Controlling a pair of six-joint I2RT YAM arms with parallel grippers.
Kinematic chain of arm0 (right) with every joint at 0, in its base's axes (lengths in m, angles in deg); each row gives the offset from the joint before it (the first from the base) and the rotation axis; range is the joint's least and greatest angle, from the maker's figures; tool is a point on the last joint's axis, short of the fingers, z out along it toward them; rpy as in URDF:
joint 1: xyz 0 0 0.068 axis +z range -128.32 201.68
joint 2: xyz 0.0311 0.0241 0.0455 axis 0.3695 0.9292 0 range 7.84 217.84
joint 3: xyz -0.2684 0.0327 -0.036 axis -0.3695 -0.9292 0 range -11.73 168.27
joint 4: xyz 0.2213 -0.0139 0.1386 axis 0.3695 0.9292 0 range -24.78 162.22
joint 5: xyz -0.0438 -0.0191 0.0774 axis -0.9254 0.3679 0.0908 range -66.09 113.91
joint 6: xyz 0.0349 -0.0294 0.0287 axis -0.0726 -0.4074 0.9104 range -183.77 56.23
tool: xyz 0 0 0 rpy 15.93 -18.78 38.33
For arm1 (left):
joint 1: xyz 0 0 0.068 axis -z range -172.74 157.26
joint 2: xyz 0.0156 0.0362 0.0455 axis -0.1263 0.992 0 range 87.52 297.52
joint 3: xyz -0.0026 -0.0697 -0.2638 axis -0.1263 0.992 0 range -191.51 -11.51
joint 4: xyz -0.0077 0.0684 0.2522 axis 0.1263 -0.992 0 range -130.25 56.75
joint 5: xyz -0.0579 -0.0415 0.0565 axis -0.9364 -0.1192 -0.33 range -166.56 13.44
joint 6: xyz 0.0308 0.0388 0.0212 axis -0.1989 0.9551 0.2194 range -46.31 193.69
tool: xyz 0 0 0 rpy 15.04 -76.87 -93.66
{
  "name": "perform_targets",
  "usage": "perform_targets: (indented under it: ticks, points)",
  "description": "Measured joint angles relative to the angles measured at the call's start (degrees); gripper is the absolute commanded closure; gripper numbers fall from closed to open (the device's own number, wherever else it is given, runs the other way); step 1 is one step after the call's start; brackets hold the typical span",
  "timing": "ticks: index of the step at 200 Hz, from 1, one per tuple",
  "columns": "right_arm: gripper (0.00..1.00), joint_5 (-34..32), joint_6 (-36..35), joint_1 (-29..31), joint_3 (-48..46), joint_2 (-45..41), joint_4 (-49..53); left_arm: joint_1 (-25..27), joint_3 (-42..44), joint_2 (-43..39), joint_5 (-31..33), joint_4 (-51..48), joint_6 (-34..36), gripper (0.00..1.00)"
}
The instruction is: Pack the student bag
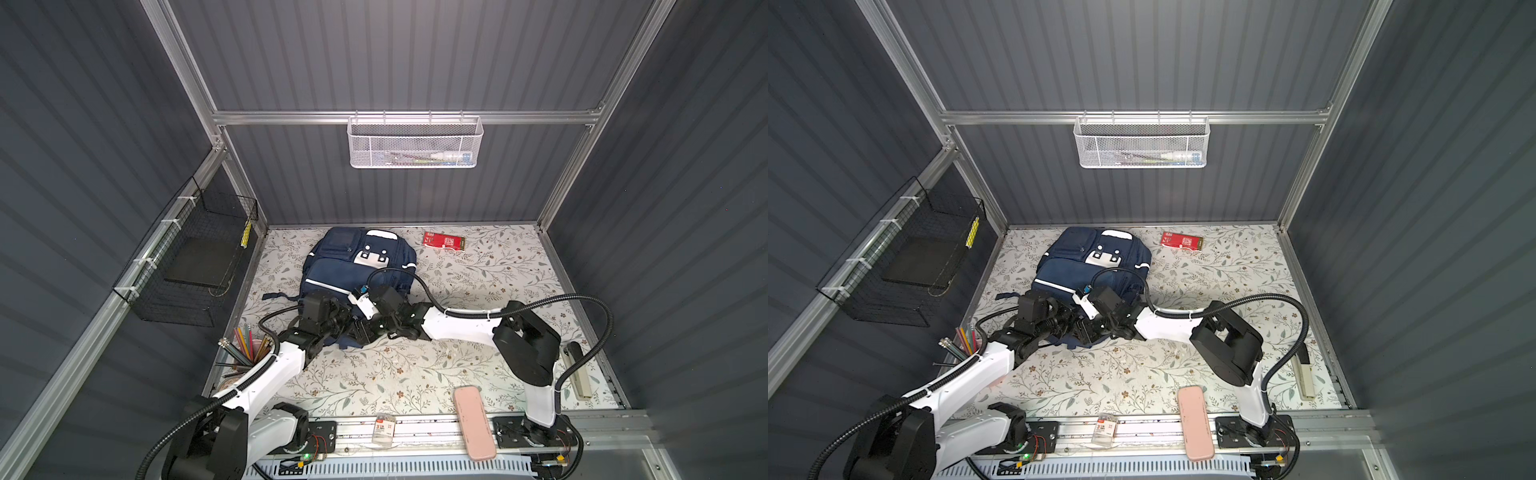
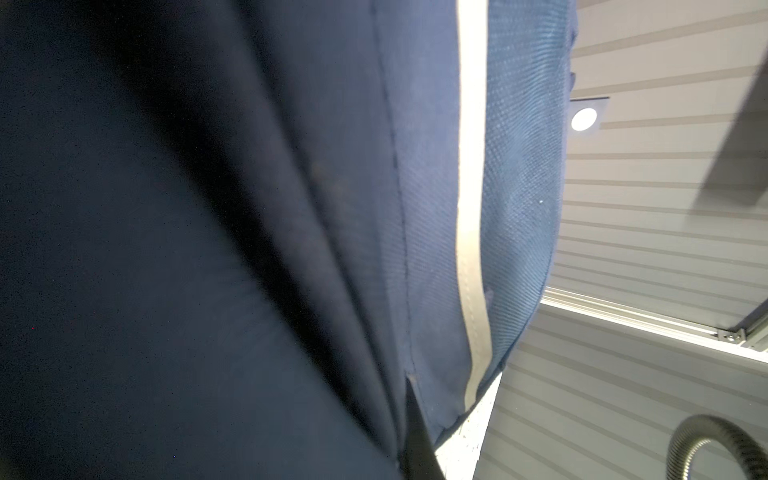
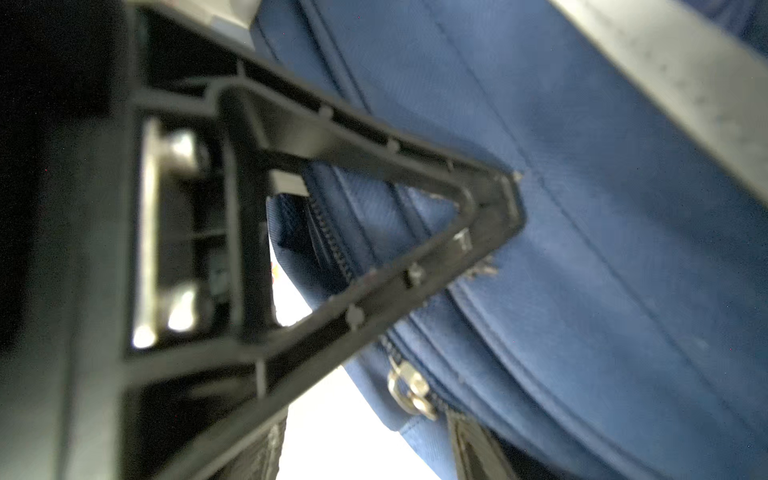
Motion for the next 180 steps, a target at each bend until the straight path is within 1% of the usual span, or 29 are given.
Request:
perform_targets:
  ticks: [23, 39, 64, 97, 111, 131, 148, 161, 180]
  points:
    - [0.34, -1.1, -0.3, 0.4, -1.2, -0.1, -3.1, 0.0, 0.0, -0.9, 0.3, 0.0, -0.3, 1.00]
    - [0.34, -1.6, -1.4, 0.5, -3.3, -0.3, -7.2, 0.0, 0.0, -1.2, 0.4, 0.0, -0.6, 1.00]
    - [0.35, -1.6, -4.8, 0.5, -7.5, -0.7, -15.3, 0.0, 0.0, -1.5, 0.5, 0.1, -0.7, 1.00]
    - [0.38, -0.7, -9.6, 0.2, -11.0, -0.7, -22.0, 0.0, 0.0, -1.6, 0.4, 0.1, -1.2, 1.00]
    - [0.45, -0.6, -11.5, 0.1, -11.7, -0.7, -23.5, 0.0, 0.1, -1.7, 0.3, 0.2, -1.5, 1.00]
    - [0.49, -0.4, -12.9, -0.3, -12.1, -0.7, -25.0, 0.0, 0.1, -2.4, 0.4, 0.4, -1.5, 1.00]
    - [0.53, -0.3, -12.7, -0.6, -12.2, -0.7, -25.8, 0.0, 0.1, -2.6, 0.4, 0.7, -1.6, 1.00]
    - [0.60, 0.5, -11.5, -1.0, -12.2, -0.7, -26.1, 0.0, 0.1, -2.6, 0.3, 0.7, -1.7, 1.00]
    - [0.76, 2.1, -10.5, -2.0, -12.2, -0.6, -26.8, 0.0, 0.2, -2.6, 0.2, 1.2, -2.0, 1.00]
